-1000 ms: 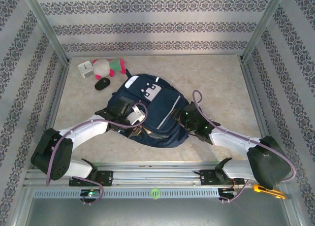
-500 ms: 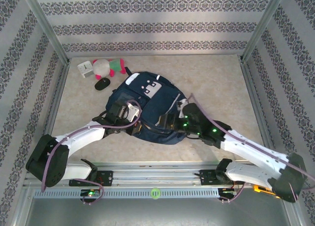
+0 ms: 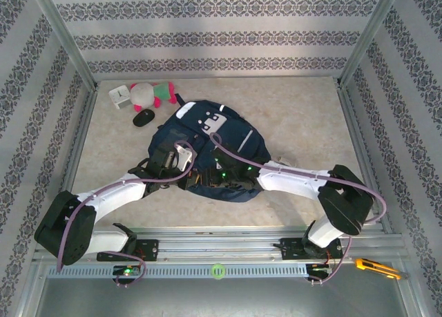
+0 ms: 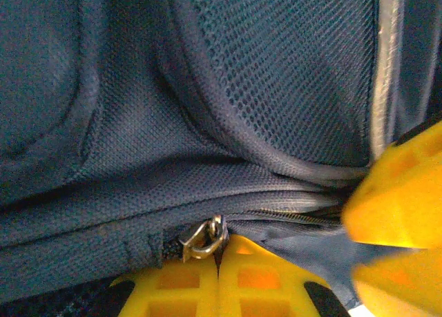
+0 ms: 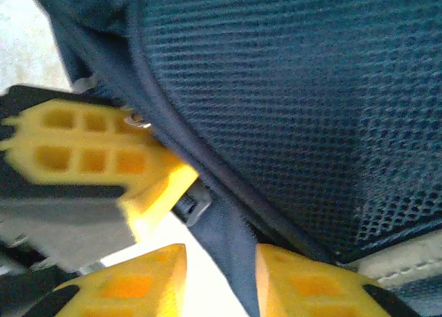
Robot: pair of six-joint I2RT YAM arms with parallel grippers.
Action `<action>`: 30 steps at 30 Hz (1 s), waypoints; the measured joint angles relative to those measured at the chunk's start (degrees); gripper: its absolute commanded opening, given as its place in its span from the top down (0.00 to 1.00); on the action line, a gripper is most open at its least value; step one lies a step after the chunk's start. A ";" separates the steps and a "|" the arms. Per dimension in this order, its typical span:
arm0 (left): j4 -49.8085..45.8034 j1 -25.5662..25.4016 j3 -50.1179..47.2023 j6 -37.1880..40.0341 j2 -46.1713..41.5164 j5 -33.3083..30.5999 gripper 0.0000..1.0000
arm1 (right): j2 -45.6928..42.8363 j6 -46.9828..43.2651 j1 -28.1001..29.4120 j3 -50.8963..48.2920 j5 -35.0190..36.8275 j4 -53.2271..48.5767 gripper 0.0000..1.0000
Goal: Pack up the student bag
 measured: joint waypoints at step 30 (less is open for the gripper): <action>8.28 -2.21 -2.25 -1.38 3.56 -3.43 1.00 | -11.17 5.64 -15.30 -11.23 -1.57 7.85 0.71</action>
